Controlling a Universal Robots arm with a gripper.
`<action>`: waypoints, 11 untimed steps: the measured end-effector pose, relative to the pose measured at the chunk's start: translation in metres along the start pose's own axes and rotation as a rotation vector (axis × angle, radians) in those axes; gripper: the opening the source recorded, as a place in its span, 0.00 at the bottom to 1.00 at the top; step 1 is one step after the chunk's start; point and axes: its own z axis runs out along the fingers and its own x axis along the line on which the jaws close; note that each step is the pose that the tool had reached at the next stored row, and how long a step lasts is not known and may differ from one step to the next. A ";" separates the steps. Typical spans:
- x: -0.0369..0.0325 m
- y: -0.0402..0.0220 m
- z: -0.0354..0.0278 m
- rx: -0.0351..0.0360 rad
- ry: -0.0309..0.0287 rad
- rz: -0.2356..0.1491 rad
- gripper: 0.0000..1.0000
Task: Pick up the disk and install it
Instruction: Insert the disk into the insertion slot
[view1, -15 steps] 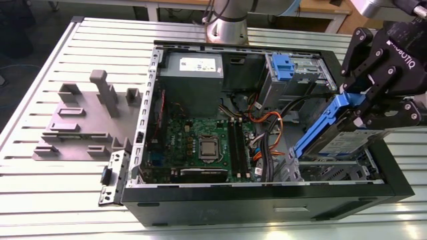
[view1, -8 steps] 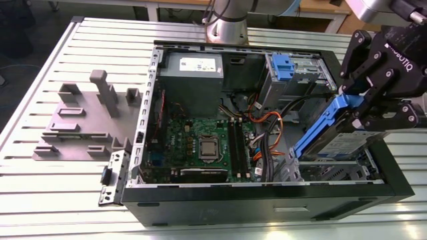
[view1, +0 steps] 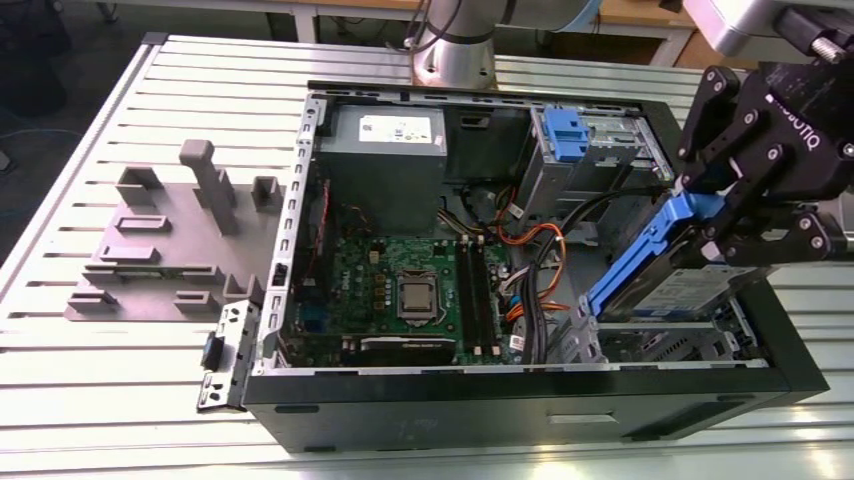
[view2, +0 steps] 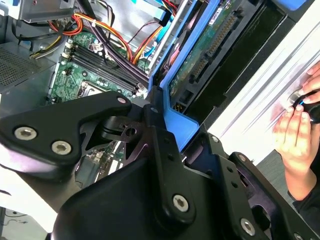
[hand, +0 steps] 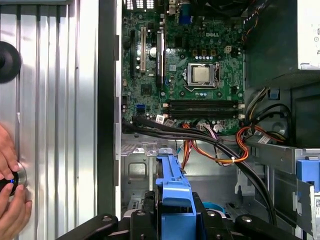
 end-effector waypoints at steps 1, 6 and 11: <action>0.0000 -0.0002 0.0005 0.0000 0.0000 0.000 0.36; 0.0001 -0.0008 0.0029 -0.0001 0.0001 0.000 0.36; 0.0002 -0.0009 0.0037 0.0000 0.0001 0.000 0.36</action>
